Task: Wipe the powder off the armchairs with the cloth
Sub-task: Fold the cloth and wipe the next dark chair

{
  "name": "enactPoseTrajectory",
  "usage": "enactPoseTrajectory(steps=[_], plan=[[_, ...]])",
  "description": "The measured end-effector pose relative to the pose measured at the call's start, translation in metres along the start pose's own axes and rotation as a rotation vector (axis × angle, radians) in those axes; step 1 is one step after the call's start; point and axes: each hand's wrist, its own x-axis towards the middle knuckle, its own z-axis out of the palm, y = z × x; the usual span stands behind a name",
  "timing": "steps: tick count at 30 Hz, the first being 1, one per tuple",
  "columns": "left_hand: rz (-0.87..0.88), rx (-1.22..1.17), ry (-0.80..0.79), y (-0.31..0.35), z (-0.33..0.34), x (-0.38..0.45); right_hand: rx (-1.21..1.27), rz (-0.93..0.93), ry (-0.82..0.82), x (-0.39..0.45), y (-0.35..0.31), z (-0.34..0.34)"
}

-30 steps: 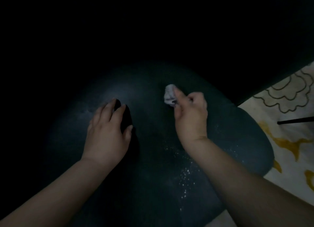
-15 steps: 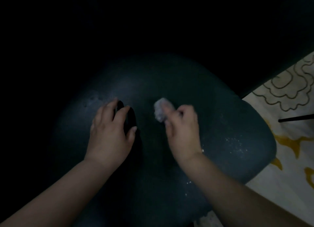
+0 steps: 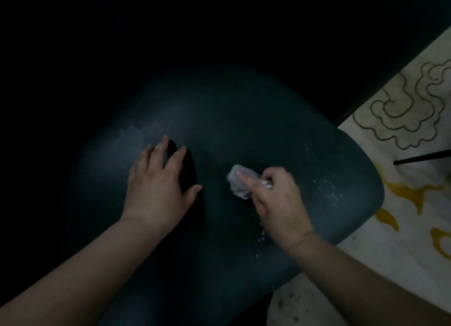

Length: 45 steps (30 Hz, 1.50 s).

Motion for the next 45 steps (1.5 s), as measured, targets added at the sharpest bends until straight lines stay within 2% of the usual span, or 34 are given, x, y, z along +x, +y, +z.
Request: enactPoseTrajectory(steps=[1,4,6,8,10,13,15,17,20,23,26,27,29,31,33,36,39,42,45], plan=[[-0.005,0.004,-0.005,0.002,0.001,-0.003,-0.007,0.034,0.022,0.000,0.015,-0.009],[-0.015,0.016,-0.025,0.010,0.005,-0.012,-0.041,0.295,0.166,0.025,0.062,-0.023],[-0.023,0.015,-0.033,0.017,0.007,-0.017,0.035,0.423,0.195,0.041,0.060,-0.017],[-0.050,0.006,-0.043,0.023,0.008,-0.021,0.061,0.337,0.127,0.038,0.031,-0.005],[-0.078,0.002,-0.045,0.028,0.009,-0.025,0.092,0.158,0.019,0.010,0.003,0.002],[-0.100,-0.029,-0.044,0.033,0.008,-0.030,0.095,0.011,-0.049,-0.013,0.020,-0.015],[-0.099,-0.034,-0.047,0.036,0.008,-0.032,0.015,0.093,0.003,0.001,0.056,-0.027],[-0.100,-0.030,-0.039,0.038,0.011,-0.032,0.014,0.258,0.123,0.012,0.084,-0.037],[-0.104,-0.011,-0.035,0.041,0.016,-0.031,0.012,0.344,0.161,-0.007,0.075,-0.035],[-0.106,-0.008,-0.005,0.044,0.020,-0.033,0.092,0.267,0.130,-0.027,0.037,-0.022],[-0.094,-0.005,0.007,0.044,0.022,-0.035,0.049,0.155,0.115,0.006,0.042,-0.018],[-0.087,0.003,0.010,0.043,0.022,-0.035,0.017,0.171,0.136,0.021,0.051,-0.020],[-0.082,0.012,0.015,0.041,0.022,-0.033,0.000,0.334,0.210,0.036,0.073,-0.026],[-0.090,0.008,0.020,0.041,0.022,-0.032,-0.007,0.463,0.248,0.019,0.079,-0.030],[-0.093,0.005,0.030,0.042,0.022,-0.031,0.035,0.483,0.214,-0.016,0.064,-0.029],[-0.091,0.008,0.036,0.044,0.023,-0.034,0.124,0.314,0.122,-0.040,0.035,-0.022],[-0.081,0.032,0.018,0.045,0.025,-0.035,0.068,0.171,0.110,-0.001,0.057,-0.026],[-0.072,0.051,-0.003,0.044,0.028,-0.035,0.006,0.307,0.200,0.015,0.090,-0.037],[-0.064,0.053,-0.005,0.044,0.027,-0.037,0.009,0.402,0.213,-0.024,0.080,-0.039]])
